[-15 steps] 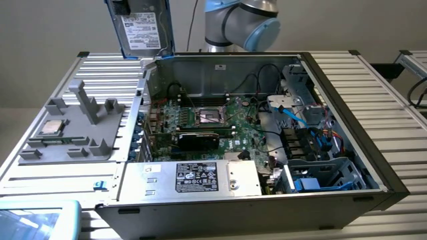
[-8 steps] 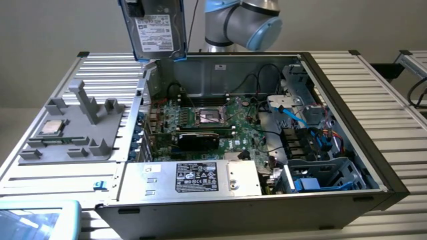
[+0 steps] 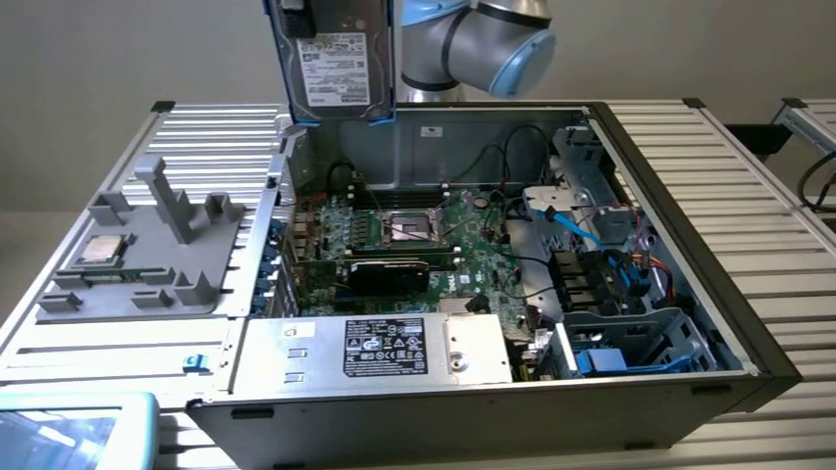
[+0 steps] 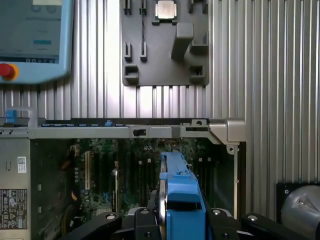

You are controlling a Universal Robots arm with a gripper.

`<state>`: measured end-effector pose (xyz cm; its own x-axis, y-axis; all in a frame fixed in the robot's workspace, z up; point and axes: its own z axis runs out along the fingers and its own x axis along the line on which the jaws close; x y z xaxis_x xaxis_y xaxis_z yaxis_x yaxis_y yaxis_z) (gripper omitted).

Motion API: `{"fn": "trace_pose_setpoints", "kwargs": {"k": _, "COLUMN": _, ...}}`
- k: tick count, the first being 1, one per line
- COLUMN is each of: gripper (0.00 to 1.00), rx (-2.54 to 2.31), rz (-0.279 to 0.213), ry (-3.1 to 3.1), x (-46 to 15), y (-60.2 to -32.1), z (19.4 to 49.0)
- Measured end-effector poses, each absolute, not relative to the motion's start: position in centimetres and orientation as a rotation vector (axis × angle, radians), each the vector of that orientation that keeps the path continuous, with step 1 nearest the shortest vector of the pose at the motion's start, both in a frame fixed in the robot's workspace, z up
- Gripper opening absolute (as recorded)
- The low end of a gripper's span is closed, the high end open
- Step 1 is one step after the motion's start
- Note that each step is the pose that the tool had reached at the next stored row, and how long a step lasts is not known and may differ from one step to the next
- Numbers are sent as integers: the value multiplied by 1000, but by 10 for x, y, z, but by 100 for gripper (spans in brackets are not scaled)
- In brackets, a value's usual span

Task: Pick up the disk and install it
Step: 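Pick up the disk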

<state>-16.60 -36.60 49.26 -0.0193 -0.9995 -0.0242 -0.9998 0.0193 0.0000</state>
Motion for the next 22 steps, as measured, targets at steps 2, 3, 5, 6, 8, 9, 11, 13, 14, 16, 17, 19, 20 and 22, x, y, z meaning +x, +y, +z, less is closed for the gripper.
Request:
{"fn": "trace_pose_setpoints", "kwargs": {"k": 2, "gripper": 37, "rx": -2188, "rz": 27, "ry": 2230, "x": -158, "y": -369, "z": 493}}
{"fn": "trace_pose_setpoints", "kwargs": {"k": 3, "gripper": 37, "rx": -2188, "rz": 27, "ry": 2231, "x": -154, "y": -371, "z": 493}}
{"fn": "trace_pose_setpoints", "kwargs": {"k": 5, "gripper": 37, "rx": -2188, "rz": 27, "ry": 2231, "x": -146, "y": -374, "z": 494}}
{"fn": "trace_pose_setpoints", "kwargs": {"k": 6, "gripper": 37, "rx": -2188, "rz": 27, "ry": 2231, "x": -142, "y": -376, "z": 494}}
{"fn": "trace_pose_setpoints", "kwargs": {"k": 8, "gripper": 37, "rx": -2188, "rz": 27, "ry": 2230, "x": -134, "y": -379, "z": 494}}
{"fn": "trace_pose_setpoints", "kwargs": {"k": 9, "gripper": 37, "rx": -2188, "rz": 27, "ry": 2231, "x": -130, "y": -381, "z": 495}}
{"fn": "trace_pose_setpoints", "kwargs": {"k": 11, "gripper": 37, "rx": -2188, "rz": 27, "ry": 2231, "x": -122, "y": -384, "z": 495}}
{"fn": "trace_pose_setpoints", "kwargs": {"k": 13, "gripper": 37, "rx": -2188, "rz": 27, "ry": 2231, "x": -114, "y": -387, "z": 495}}
{"fn": "trace_pose_setpoints", "kwargs": {"k": 14, "gripper": 37, "rx": -2188, "rz": 27, "ry": 2231, "x": -111, "y": -387, "z": 495}}
{"fn": "trace_pose_setpoints", "kwargs": {"k": 16, "gripper": 37, "rx": -2188, "rz": 27, "ry": 2231, "x": -110, "y": -388, "z": 495}}
{"fn": "trace_pose_setpoints", "kwargs": {"k": 17, "gripper": 37, "rx": -2188, "rz": 27, "ry": 2231, "x": -110, "y": -388, "z": 495}}
{"fn": "trace_pose_setpoints", "kwargs": {"k": 19, "gripper": 37, "rx": -2188, "rz": 27, "ry": 2231, "x": -110, "y": -388, "z": 495}}
{"fn": "trace_pose_setpoints", "kwargs": {"k": 20, "gripper": 37, "rx": -2188, "rz": 27, "ry": 2231, "x": -110, "y": -388, "z": 495}}
{"fn": "trace_pose_setpoints", "kwargs": {"k": 22, "gripper": 37, "rx": -2188, "rz": 27, "ry": 2230, "x": -109, "y": -388, "z": 495}}
